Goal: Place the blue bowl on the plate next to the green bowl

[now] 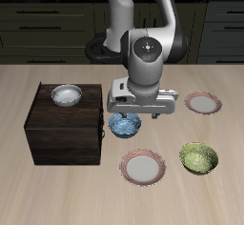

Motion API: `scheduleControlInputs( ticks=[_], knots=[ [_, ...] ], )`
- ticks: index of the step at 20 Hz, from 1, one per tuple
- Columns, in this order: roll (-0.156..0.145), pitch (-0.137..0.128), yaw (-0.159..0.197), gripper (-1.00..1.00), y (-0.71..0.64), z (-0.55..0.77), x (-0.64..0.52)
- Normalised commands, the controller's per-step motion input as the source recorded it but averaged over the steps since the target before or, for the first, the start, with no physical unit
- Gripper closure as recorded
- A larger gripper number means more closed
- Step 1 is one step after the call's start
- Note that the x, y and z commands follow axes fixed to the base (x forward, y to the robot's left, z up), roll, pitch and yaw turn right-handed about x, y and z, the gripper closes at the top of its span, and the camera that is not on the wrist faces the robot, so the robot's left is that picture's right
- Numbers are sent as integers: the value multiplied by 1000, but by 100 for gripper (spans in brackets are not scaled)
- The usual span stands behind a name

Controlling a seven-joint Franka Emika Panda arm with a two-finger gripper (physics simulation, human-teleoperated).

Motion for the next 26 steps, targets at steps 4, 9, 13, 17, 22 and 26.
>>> scheduleControlInputs(
  ticks=[4,9,13,17,22,26],
  knots=[
    [-10,-11,12,-100,-25,-219,-112],
    [-8,-46,11,-100,-19,-167,-192],
    [2,-9,-13,-100,-16,-205,-178],
    [13,-37,15,-100,72,-145,-170],
    [12,13,-10,-100,71,-174,-29],
    [5,11,4,-100,56,-163,42]
  ],
)
